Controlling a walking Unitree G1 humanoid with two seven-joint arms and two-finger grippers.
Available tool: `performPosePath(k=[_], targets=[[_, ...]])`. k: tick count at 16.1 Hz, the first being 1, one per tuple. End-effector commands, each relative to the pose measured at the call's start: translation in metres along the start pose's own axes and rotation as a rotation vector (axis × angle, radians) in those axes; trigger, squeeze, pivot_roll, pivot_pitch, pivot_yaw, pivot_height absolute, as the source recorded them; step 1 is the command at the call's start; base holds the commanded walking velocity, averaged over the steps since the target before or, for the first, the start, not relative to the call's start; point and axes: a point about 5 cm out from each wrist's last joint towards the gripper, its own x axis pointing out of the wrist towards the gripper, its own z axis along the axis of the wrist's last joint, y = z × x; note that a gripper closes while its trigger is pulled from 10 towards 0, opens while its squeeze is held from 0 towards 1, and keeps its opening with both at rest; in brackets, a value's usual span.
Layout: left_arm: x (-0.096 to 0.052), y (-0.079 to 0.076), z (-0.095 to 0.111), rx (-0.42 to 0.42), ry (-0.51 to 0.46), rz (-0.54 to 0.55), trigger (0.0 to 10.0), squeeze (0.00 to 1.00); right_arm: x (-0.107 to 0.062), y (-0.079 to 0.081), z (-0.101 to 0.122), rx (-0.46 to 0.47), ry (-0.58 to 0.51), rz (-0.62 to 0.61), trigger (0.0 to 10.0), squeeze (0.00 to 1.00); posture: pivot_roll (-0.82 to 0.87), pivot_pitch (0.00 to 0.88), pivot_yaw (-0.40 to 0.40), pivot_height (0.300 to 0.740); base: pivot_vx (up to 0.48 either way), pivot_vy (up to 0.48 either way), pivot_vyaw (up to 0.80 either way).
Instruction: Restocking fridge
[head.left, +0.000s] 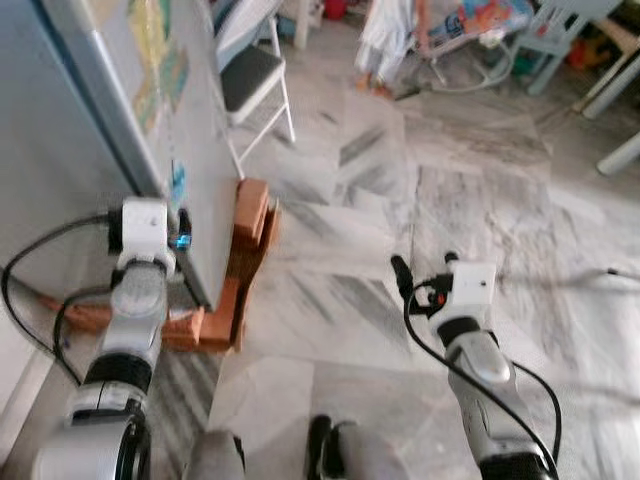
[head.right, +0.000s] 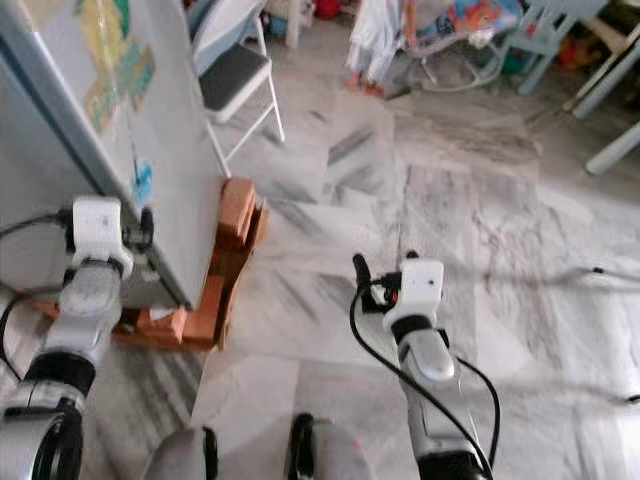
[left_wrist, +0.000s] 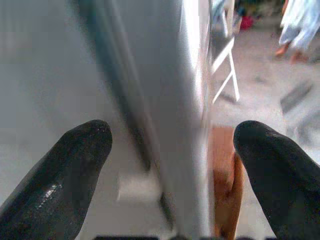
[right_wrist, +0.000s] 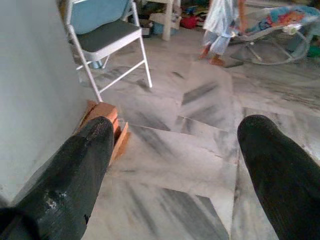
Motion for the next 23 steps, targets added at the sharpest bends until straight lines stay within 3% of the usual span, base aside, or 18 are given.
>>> performPosePath(k=[1, 7, 10, 11, 12, 13, 14, 15, 16, 17, 18, 19, 20, 22, 23], targets=[[0.002, -0.01, 0.006, -0.016, -0.023, -0.057, 10.0, 0.0, -0.003, -0.005, 0.0, -0.021, 0.009, -0.011, 10.0, 0.0, 0.08, 0.172, -0.107, 0.74, 0.0, 0.0, 0.0], [0.001, -0.029, 0.006, -0.056, -0.033, -0.17, 10.0, 0.0, -0.003, -0.005, -0.003, -0.018, 0.026, -0.009, 10.0, 0.0, 0.09, 0.174, -0.108, 0.74, 0.0, 0.0, 0.0], [0.004, -0.034, 0.009, -0.036, -0.026, -0.197, 10.0, 0.0, -0.001, -0.004, -0.006, -0.011, 0.051, 0.005, 10.0, 0.0, 0.09, 0.172, -0.112, 0.74, 0.0, 0.0, 0.0], [0.008, -0.041, 0.015, -0.049, -0.033, -0.228, 10.0, 0.0, -0.002, -0.003, -0.011, -0.006, 0.087, 0.025, 10.0, 0.0, 0.1, 0.17, -0.115, 0.74, 0.0, 0.0, 0.0], [0.012, -0.054, 0.027, -0.009, -0.069, -0.309, 10.0, 0.0, -0.008, -0.009, -0.027, -0.121, 0.197, 0.042, 10.0, 0.0, 0.1, 0.168, -0.122, 0.74, 0.0, 0.0, 0.0], [0.012, -0.058, 0.031, -0.002, -0.081, -0.331, 10.0, 0.0, -0.01, -0.011, -0.032, -0.139, 0.235, 0.048, 10.0, 0.0, 0.1, 0.168, -0.122, 0.74, 0.0, 0.0, 0.0], [0.015, -0.069, 0.041, -0.031, -0.091, -0.382, 10.0, 0.0, -0.018, -0.016, -0.044, -0.088, 0.32, 0.065, 10.0, 0.0, 0.11, 0.166, -0.127, 0.74, 0.0, 0.0, 0.0], [0.013, -0.097, 0.062, -0.053, -0.147, -0.513, 10.0, 0.0, -0.025, -0.023, -0.055, -0.06, 0.404, 0.075, 10.0, 0.0, 0.11, 0.166, -0.131, 0.74, 0.0, 0.0, 0.0], [-0.007, -0.144, 0.084, -0.066, -0.233, -0.725, 10.0, 0.0, -0.027, -0.024, -0.056, -0.04, 0.418, 0.089, 10.0, 0.0, 0.12, 0.166, -0.134, 0.74, 0.0, 0.0, 0.0], [-0.022, -0.166, 0.093, -0.077, -0.274, -0.838, 10.0, 0.0, -0.027, -0.023, -0.057, -0.041, 0.423, 0.096, 10.0, 0.0, 0.12, 0.165, -0.134, 0.74, 0.0, 0.0, 0.0], [-0.068, -0.216, 0.117, -0.139, -0.371, -1.089, 10.0, 0.0, -0.026, -0.02, -0.057, -0.057, 0.429, 0.122, 10.0, 0.0, 0.12, 0.16, -0.137, 0.74, 0.0, 0.0, 0.0], [-0.089, -0.234, 0.126, -0.153, -0.415, -1.177, 10.0, 0.0, -0.024, -0.017, -0.057, -0.073, 0.429, 0.141, 10.0, 0.0, 0.12, 0.155, -0.138, 0.74, 0.0, 0.0, 0.0], [-0.094, -0.241, 0.127, -0.118, -0.446, -1.187, 10.0, 0.0, -0.023, -0.015, -0.057, -0.089, 0.426, 0.162, 10.0, 0.0, 0.11, 0.155, -0.138, 0.74, 0.0, 0.0, 0.0], [-0.047, -0.207, 0.098, -0.042, -0.328, -0.986, 10.0, 0.0, -0.023, -0.012, -0.055, -0.098, 0.43, 0.195, 10.0, 0.0, 0.1, 0.152, -0.137, 0.74, 0.0, 0.0, 0.0], [-0.036, -0.19, 0.093, -0.039, -0.302, -0.919, 10.0, 0.0, -0.024, -0.013, -0.056, -0.082, 0.435, 0.189, 10.0, 0.0, 0.11, 0.153, -0.135, 0.74, 0.0, 0.0, 0.0]])
